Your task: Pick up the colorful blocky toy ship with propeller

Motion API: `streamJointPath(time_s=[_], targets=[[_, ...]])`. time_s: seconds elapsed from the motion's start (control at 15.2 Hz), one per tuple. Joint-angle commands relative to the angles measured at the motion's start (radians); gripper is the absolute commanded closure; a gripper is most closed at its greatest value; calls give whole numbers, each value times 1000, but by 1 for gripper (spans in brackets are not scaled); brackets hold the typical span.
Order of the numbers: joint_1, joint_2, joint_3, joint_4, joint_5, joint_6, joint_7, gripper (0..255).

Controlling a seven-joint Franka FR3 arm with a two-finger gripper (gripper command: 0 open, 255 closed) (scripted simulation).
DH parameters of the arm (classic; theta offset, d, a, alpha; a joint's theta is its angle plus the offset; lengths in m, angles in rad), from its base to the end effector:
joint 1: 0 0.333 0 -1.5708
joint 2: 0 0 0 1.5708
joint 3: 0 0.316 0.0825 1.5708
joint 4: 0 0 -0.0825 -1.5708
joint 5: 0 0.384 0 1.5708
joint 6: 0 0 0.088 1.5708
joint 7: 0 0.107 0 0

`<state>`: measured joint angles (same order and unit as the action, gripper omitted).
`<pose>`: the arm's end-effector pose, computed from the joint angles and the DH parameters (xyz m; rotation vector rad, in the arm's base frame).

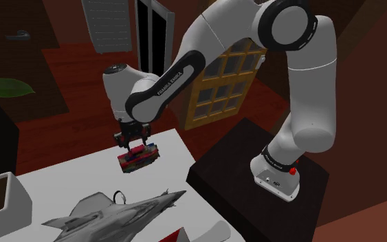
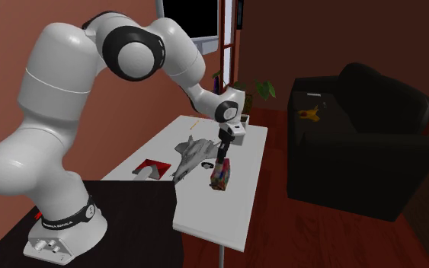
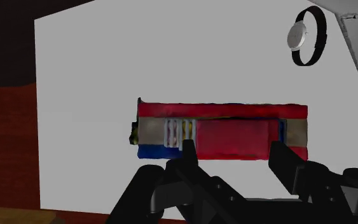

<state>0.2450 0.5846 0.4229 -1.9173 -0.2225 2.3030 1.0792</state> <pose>0.4872 0.3687 0.1980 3.0467 -0.4553 -0.2259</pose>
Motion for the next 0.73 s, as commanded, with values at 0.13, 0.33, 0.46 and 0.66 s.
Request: streamJointPath(time_s=[0.13,0.33,0.46,0.66], targets=[[-11,-42,15,-5,19,-35,-9,255],[-19,-71,25,-4,33,-63,-16,255],[-24,-90,31,-2,42,-82,-21,255],[-29,-110,38,1,52,-104,-26,255]])
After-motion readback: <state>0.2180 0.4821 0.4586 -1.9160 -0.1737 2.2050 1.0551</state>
